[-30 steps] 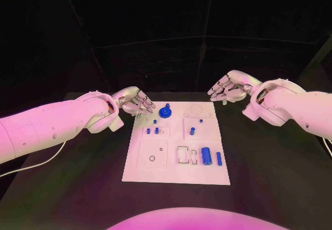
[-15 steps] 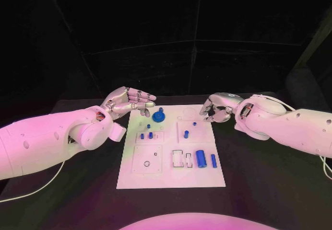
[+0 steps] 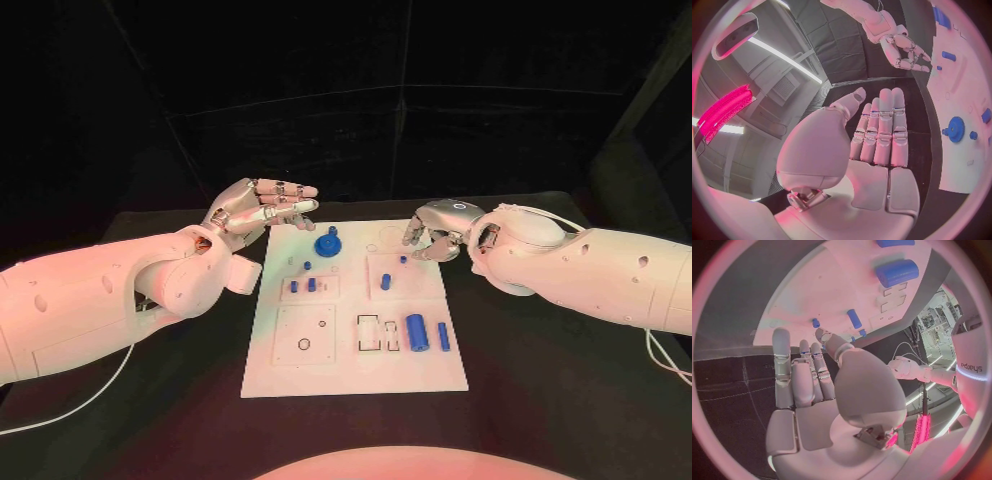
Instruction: Assemble the parts on the task board
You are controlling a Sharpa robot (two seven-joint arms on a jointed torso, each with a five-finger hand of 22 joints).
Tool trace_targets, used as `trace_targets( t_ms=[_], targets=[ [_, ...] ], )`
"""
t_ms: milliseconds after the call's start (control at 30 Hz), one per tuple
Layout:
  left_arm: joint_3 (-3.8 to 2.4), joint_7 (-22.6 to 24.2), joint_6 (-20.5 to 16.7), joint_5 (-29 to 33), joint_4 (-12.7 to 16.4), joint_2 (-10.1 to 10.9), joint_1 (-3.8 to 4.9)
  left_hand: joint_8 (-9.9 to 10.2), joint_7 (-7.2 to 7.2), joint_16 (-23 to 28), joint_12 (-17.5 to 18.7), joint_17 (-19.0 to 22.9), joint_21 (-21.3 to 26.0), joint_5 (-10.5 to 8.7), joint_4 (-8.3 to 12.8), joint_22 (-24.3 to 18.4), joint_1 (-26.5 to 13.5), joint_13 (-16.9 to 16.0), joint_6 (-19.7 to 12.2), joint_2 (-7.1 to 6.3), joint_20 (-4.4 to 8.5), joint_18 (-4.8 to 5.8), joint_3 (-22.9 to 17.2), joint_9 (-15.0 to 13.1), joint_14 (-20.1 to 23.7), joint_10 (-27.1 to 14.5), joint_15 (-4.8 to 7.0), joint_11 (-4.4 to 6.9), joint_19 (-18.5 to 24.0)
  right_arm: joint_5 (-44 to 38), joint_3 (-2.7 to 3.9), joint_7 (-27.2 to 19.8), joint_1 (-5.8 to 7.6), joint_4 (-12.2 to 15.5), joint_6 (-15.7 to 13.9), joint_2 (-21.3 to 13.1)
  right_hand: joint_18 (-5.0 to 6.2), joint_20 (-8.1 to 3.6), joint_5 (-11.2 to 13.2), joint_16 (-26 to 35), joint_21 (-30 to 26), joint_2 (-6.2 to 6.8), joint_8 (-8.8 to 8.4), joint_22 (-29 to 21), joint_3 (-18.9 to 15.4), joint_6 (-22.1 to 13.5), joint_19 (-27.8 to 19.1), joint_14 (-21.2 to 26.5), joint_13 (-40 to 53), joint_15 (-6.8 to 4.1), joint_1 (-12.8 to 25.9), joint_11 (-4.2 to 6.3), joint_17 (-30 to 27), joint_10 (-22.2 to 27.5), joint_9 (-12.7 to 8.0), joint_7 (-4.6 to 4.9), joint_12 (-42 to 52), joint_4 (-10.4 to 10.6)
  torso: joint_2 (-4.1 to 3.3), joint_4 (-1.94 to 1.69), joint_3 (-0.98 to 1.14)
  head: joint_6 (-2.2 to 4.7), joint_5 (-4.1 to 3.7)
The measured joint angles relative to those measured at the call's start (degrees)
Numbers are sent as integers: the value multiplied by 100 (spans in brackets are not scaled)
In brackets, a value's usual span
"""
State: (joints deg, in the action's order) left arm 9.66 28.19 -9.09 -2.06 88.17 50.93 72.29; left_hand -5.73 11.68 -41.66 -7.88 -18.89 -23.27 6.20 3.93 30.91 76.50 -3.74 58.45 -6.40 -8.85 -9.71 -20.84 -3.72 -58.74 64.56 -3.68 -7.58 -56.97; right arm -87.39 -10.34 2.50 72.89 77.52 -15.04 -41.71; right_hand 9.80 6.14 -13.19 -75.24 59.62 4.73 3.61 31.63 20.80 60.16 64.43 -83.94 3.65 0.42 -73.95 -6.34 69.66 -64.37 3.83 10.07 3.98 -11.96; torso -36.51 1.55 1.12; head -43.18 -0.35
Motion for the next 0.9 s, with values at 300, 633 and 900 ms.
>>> trace_targets(
  t_ms=[300, 633, 900],
  targets=[
    [0, 38, -26, 127, -17, -8, 2, 0, 30, 240, 0, 179, 262, 0, -30, -241, -29, 0, -30, 29, -98, 0, 78, 0, 176, -110, -74, -51, 115, -92, 1, 101, -54, -151, 132, 204, 0, 20, 0, -52, 60, -24, 0, 74, 60, -19, 20, 0, 1, 41, -24, -1, 45, 42, 0, 19, 22, 1, 3, -10, -1, -15, -22],
    [0, 43, -58, 177, -38, -14, 4, -1, 50, 241, -22, 200, 284, 0, -43, -275, -36, -1, -50, 36, -98, 0, 91, -1, 176, -131, -75, -71, 115, -126, 1, 189, -89, -243, 426, 331, 0, 20, 0, -119, 120, -69, 0, 165, 149, -19, 20, 0, 1, 41, -69, -1, 80, 41, 1, 19, 47, -7, 9, -12, -6, -73, 87],
    [0, 105, -151, 256, -52, -23, 6, -2, 48, 240, -61, 218, 309, 0, -45, -309, -61, -1, -52, 61, -119, 0, 125, -1, 175, -132, -75, -69, 94, -135, 2, 238, -98, -333, 597, 409, 0, 20, 0, -146, 160, -70, 0, 201, 237, -19, 20, 0, 1, 41, -70, -1, 81, 41, 7, 19, 84, 15, 11, -4, -4, -94, 142]
  ],
)
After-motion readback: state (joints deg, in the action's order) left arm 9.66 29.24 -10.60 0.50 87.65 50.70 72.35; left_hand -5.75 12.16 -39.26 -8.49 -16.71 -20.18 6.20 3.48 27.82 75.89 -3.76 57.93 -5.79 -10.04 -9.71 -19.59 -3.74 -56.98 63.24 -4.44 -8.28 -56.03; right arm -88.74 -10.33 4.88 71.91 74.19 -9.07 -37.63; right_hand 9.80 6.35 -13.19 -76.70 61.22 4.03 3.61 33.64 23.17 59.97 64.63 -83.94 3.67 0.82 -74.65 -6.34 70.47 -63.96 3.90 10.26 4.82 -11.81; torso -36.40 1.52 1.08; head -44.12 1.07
